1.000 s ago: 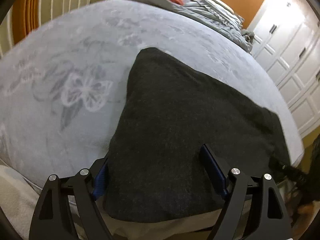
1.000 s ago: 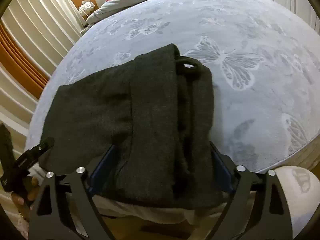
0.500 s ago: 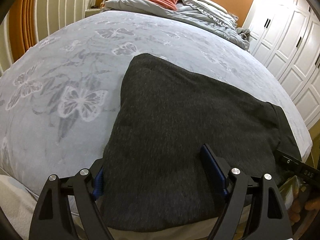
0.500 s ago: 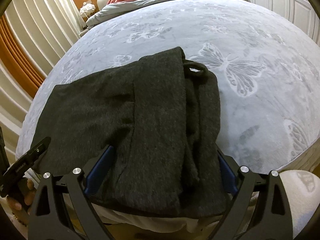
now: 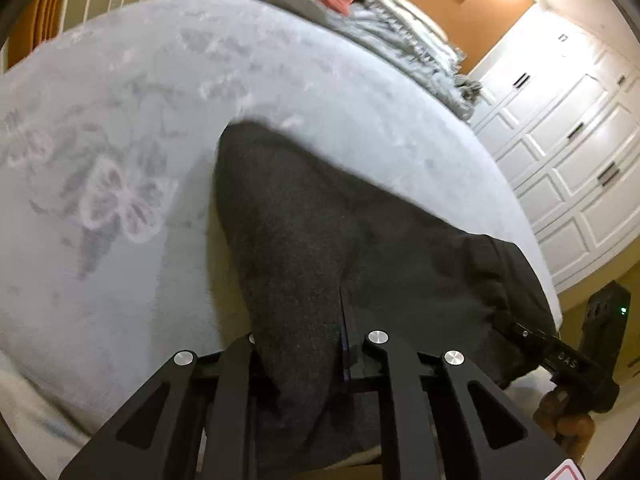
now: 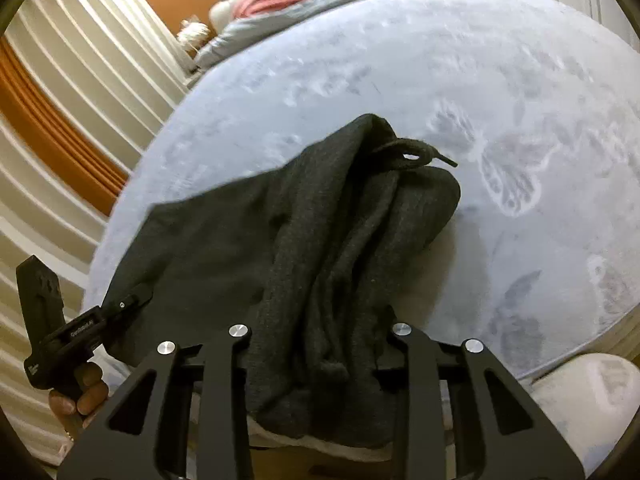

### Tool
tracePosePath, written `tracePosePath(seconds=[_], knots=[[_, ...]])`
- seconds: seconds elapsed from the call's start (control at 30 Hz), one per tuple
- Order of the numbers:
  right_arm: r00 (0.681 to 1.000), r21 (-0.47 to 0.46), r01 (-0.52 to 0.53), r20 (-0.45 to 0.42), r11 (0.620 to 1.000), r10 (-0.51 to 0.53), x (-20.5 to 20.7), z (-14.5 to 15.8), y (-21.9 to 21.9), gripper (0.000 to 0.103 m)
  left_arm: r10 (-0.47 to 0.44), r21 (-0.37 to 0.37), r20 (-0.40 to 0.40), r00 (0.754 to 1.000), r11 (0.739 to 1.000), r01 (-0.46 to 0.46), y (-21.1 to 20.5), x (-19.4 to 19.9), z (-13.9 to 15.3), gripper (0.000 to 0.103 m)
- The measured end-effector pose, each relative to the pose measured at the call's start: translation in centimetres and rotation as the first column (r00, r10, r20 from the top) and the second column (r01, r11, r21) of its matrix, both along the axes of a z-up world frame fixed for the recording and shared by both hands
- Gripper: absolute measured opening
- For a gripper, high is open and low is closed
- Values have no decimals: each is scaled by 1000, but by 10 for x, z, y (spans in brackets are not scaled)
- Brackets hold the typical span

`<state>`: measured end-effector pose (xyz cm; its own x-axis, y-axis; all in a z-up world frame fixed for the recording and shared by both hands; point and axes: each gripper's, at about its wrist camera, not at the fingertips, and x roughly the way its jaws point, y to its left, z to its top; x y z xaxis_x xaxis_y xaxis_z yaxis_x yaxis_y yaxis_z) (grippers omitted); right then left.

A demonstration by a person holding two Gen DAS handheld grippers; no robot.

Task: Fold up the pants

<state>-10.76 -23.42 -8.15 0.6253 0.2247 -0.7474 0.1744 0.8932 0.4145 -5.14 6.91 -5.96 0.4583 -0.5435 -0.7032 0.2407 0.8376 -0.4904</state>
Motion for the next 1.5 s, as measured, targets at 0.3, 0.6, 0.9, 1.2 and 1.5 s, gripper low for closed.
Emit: tracePosePath(seconds=[0.3,0.6,0.9,1.2,1.5], knots=[[989,1,-136,64,991,136,-67,52,35,30,-81,100,75,994,992,74,19,-81,66,11],[958,-37,-193,208,980,197,-118,100,60,30,-93,97,292,952,993,67,35,-133,138,11],[863,-120,-158,466,980,196,-126,183,57,30,-80,54,588,805,997,59,40,-165,232,11],[693,-191,-112,689,975,214,-127,259,54,30,-16,-21,807,591,998,56,40,-179,310,12],[548,-264,-61,797,962,254,-90,318,45,31,31,-46,907,420,999,26,32,-146,365,14]])
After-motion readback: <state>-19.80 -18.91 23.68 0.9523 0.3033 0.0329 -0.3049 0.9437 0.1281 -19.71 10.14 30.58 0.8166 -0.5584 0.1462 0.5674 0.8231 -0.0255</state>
